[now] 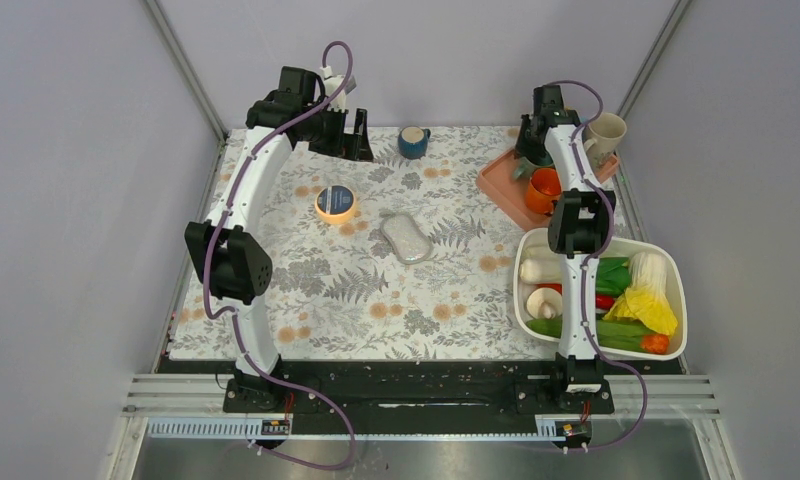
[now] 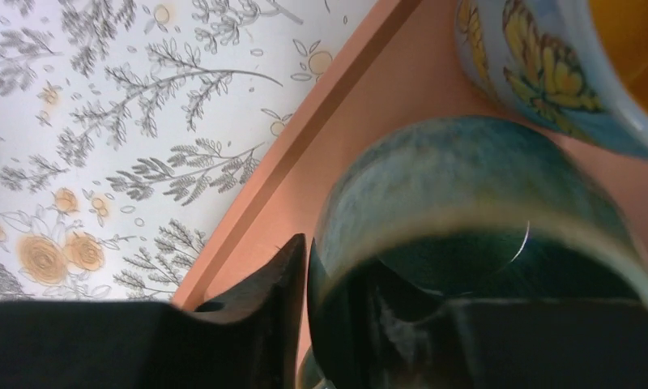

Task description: Turn the mug right side up

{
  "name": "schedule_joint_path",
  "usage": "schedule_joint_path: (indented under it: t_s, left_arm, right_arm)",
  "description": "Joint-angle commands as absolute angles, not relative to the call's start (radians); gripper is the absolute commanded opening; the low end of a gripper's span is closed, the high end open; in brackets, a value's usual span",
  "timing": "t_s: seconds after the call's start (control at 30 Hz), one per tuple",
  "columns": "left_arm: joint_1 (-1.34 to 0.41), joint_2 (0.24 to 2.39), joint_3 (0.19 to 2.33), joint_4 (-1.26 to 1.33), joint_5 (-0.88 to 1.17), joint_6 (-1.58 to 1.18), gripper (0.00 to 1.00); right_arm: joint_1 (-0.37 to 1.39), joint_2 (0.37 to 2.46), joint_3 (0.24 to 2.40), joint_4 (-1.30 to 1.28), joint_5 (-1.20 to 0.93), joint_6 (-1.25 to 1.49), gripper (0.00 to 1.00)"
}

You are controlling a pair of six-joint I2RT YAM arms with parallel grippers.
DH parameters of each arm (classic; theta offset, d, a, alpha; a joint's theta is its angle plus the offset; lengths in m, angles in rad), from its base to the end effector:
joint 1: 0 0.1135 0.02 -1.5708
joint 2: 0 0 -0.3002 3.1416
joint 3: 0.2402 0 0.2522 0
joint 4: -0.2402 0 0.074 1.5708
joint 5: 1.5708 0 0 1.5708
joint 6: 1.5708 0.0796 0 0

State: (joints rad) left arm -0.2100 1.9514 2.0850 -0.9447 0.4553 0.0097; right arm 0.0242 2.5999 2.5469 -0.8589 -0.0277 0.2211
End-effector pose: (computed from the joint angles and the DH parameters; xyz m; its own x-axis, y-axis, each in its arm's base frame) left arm 0.4490 -0.1315 0.3788 -0.7044 0.1590 -0.6918 0.4903 0.8138 -0.3121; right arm 0.6188 0.0172 0.1938 -0.7802 0.2004 -0.5925 0.1332 0.9788 0.1556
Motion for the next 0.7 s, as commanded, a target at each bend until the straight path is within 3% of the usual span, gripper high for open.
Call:
schedule_joint_path:
  t_s: [0.0, 0.07, 0.17, 0.43, 0.57, 0.67]
  left_arm:
    - [-0.202, 1.941, 2.082, -0.914, 0.44, 0.034, 0.96]
    - [-0.202, 1.943, 2.075, -0.912, 0.44, 0.048, 0.97]
    - [-0.202, 1.951, 2.052, -0.912, 0.438, 0.096, 0.97]
    - [-0.212, 1.986, 1.965, -0.964, 0.279, 0.37, 0.98]
    - [-0.212, 2.017, 1.941, -0.947, 0.186, 0.387, 0.98]
    - [-0.213, 2.059, 1.968, -0.926, 0.178, 0.345, 0.99]
  right_arm:
    - [0.022, 2.572, 2.613, -0.768, -0.035, 0.207, 0.39]
    - [0.023, 2.558, 2.615, -0.76, -0.047, 0.195, 0.51]
    - [0.022, 2.517, 2.61, -0.759, -0.065, 0.182, 0.61]
    - [0.026, 2.323, 2.5, -0.776, -0.105, 0.14, 0.79]
    - [0.048, 2.219, 2.438, -0.81, -0.111, 0.102, 0.88]
    - [0.077, 2.149, 2.379, -0.822, -0.096, 0.07, 0.89]
